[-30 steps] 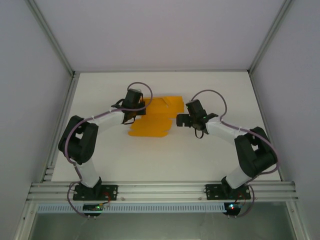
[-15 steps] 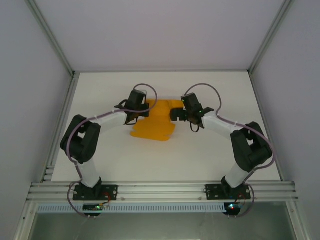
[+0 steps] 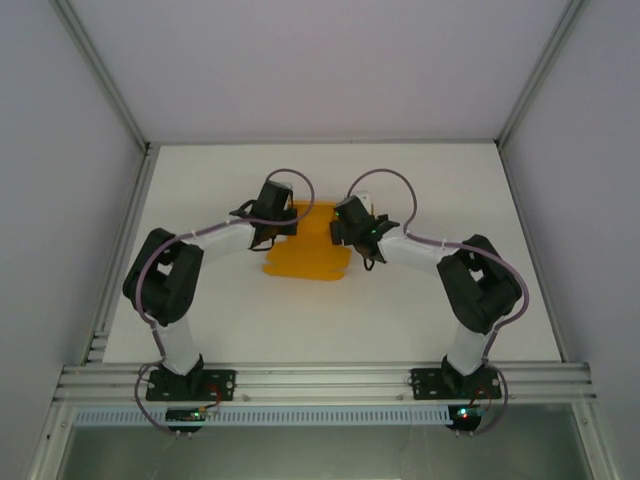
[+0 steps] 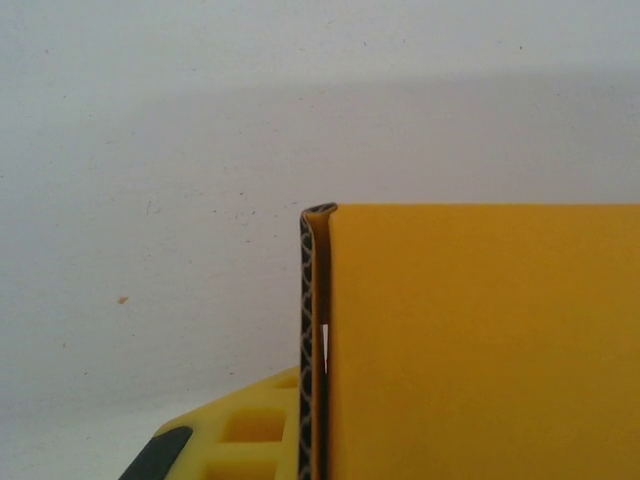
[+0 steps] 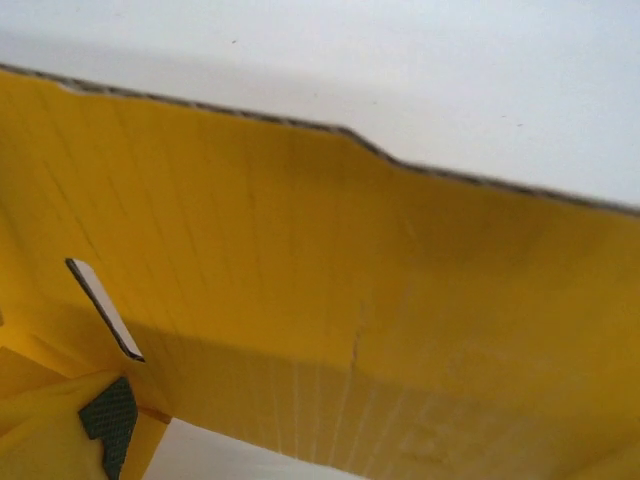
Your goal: Assemble paper box
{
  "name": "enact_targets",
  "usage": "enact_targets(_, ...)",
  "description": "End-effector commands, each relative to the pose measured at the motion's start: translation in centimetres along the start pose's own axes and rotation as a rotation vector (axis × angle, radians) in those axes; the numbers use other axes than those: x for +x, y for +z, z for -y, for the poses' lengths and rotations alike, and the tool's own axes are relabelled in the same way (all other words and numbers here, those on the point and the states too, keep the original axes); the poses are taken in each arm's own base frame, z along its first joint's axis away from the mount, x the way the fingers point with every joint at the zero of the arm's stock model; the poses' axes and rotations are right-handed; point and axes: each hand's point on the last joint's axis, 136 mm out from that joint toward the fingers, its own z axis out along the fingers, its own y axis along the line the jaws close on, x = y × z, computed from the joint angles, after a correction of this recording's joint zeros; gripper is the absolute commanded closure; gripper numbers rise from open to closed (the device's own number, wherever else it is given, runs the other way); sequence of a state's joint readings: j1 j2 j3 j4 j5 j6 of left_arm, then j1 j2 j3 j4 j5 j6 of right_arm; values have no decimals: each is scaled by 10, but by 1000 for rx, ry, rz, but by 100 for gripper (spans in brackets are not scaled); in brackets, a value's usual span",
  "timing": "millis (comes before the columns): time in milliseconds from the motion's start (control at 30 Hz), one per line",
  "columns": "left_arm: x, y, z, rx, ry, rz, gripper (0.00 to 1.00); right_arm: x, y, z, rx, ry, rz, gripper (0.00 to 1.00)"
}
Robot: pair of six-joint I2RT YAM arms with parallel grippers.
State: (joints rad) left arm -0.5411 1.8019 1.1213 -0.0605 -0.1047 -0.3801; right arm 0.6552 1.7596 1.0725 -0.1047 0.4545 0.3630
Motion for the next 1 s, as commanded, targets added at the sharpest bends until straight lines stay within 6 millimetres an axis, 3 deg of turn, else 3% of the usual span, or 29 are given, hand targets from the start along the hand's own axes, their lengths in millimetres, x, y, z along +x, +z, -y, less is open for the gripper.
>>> enact_targets(0, -9, -9, 25, 77, -7, 8, 100, -24, -13, 18, 69, 63, 87, 1)
enact_targets(100, -9, -9, 23, 80, 3, 3, 100, -23, -23, 27, 19, 52, 72, 1)
enact_targets(267, -8, -13, 21, 92, 29, 4, 100, -19, -53, 26, -274, -4, 40, 1)
enact_targets(367, -9, -14, 22, 113, 26, 4, 100, -16, -70, 32, -356, -23, 39, 1)
enact_targets(533, -10, -21, 42, 244, 25, -2, 100, -12, -88, 31, -528, -68, 27, 7)
enact_targets(567, -10, -22, 44, 258, 22, -3, 100, -12, -87, 33, -534, -73, 23, 10)
enact_targets(733, -12, -26, 46, 274, 20, -2, 100, -10, -77, 44, -558, -57, -14, 42)
enact_targets(967, -8, -24, 48, 289, 20, -16, 100, -11, -74, 38, -621, -48, -25, 63)
